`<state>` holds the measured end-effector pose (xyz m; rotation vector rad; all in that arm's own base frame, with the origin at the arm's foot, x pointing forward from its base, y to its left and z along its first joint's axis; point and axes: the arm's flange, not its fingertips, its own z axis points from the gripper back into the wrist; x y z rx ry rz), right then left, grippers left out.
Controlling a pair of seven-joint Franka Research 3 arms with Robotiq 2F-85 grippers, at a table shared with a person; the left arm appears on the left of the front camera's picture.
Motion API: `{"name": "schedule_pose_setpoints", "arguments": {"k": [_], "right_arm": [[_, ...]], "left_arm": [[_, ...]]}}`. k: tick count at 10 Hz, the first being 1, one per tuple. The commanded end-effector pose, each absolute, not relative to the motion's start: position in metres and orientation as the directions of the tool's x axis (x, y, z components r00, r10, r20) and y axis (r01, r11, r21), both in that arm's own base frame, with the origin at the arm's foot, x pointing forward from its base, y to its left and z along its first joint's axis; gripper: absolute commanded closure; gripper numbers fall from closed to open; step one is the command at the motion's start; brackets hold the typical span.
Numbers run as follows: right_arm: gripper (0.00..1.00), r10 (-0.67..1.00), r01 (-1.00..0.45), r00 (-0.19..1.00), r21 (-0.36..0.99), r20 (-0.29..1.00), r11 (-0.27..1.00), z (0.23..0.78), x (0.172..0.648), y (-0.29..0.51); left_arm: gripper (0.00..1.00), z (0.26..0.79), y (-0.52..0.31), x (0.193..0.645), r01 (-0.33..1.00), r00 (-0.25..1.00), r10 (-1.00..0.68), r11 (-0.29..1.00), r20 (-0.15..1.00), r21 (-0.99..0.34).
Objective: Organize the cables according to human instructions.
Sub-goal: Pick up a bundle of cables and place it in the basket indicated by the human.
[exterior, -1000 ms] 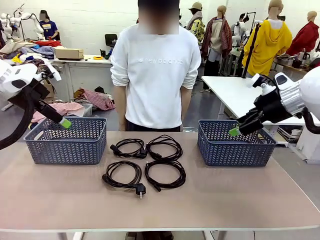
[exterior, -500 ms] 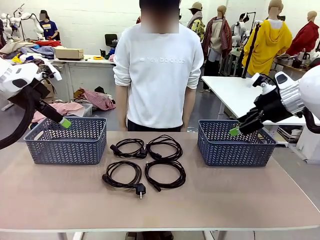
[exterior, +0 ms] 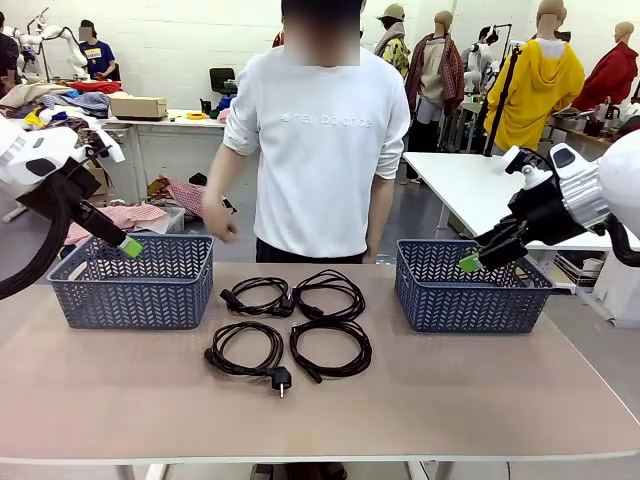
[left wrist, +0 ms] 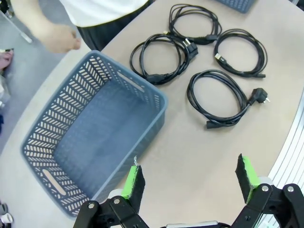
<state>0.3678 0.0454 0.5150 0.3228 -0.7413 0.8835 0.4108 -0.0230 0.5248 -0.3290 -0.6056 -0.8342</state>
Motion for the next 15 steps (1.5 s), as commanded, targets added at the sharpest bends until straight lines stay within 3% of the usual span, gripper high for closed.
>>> {"name": "schedule_pose_setpoints", "arguments": {"k": [1, 14, 15], "right_arm": [[0.00, 0.580, -0.801, 0.398, -0.038, 0.711, 0.597, 0.514, 0.369, 0.045], [0.00, 0.580, -0.801, 0.398, -0.038, 0.711, 0.597, 0.514, 0.369, 0.045], [0.00, 0.580, -0.801, 0.398, -0.038, 0.711, 0.597, 0.514, 0.369, 0.045]], "left_arm": [[0.00, 0.523, -0.021, 0.411, 0.782, 0.503, -0.587, 0.622, 0.634, -0.044], [0.00, 0.525, -0.023, 0.411, 0.771, 0.519, -0.590, 0.636, 0.619, -0.040], [0.00, 0.526, -0.036, 0.415, 0.802, 0.479, -0.640, 0.597, 0.601, -0.004]]}}
